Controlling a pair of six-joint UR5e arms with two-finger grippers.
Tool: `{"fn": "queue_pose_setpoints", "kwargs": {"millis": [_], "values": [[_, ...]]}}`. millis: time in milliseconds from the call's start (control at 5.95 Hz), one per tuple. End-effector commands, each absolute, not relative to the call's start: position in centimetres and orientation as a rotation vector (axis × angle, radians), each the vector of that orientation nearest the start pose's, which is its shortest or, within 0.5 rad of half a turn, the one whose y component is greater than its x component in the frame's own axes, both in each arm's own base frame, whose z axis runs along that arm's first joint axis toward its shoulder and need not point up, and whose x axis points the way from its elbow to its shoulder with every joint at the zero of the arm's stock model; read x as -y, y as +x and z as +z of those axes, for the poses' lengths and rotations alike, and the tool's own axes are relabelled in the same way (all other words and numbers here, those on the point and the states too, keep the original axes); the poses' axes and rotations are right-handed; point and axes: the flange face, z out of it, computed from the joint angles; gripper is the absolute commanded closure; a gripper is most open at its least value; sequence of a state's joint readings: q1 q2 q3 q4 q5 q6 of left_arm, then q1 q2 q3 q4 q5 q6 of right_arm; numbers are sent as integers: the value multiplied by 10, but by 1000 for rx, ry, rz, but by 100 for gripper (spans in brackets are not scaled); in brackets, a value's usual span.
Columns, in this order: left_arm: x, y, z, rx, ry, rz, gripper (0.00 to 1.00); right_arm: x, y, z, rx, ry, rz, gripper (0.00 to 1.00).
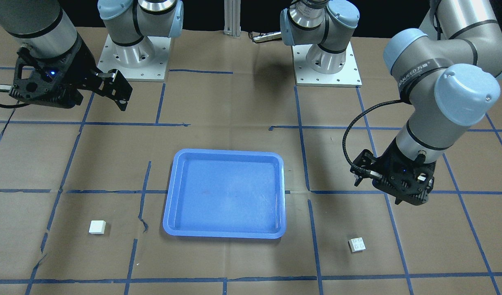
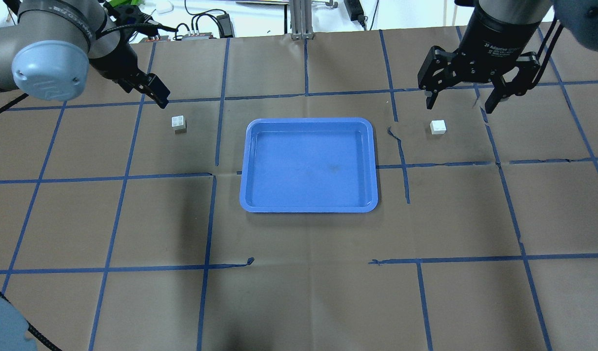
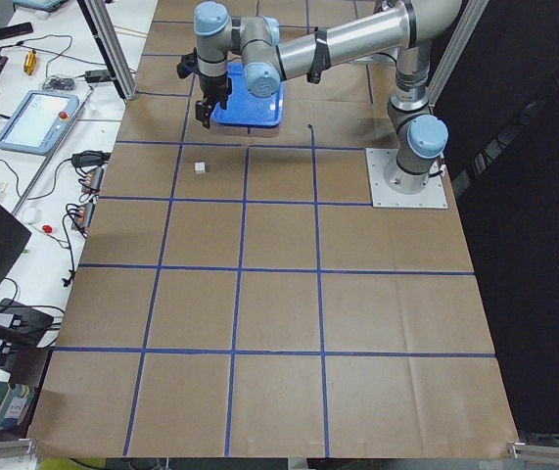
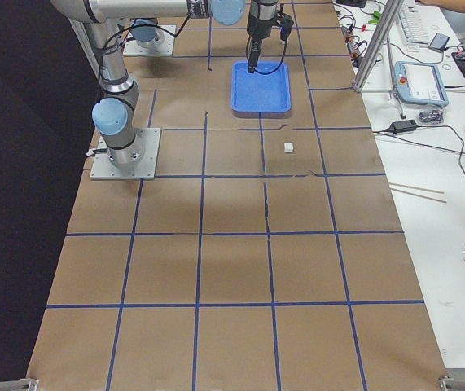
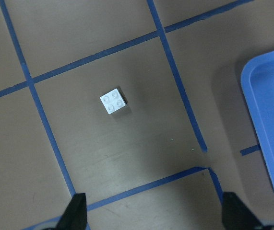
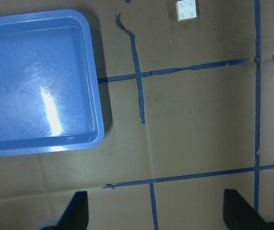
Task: Assemble white blocks and place on blue tray
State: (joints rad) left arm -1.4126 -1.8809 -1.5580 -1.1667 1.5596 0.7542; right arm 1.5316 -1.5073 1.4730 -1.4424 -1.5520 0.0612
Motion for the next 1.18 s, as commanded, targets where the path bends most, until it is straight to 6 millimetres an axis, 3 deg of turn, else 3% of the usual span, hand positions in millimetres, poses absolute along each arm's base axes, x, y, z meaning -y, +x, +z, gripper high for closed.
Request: {"fn": "queue_pose_setpoints", "kwargs": {"millis": [0,168,336,673,841,1009], "values": [[650,-4,326,-2780,1370,-161,1,524,93,489,-3115,61,125,0],[661,5,308,-2694,1514,-174,1,530,60,488,-3106,-64,117,0],[668,6,306,-2628,1609,-177,1,535,30,484,-3090,-201,120,0],[678,7,295,-2529,1820,-237,1,547,-3,476,-3045,-550,85,0],[683,18,281,-2543,1872,-302,1,549,-22,472,-3015,-684,80,0],[685,25,268,-2523,1944,-332,2,553,-53,465,-2966,-835,77,0]]}}
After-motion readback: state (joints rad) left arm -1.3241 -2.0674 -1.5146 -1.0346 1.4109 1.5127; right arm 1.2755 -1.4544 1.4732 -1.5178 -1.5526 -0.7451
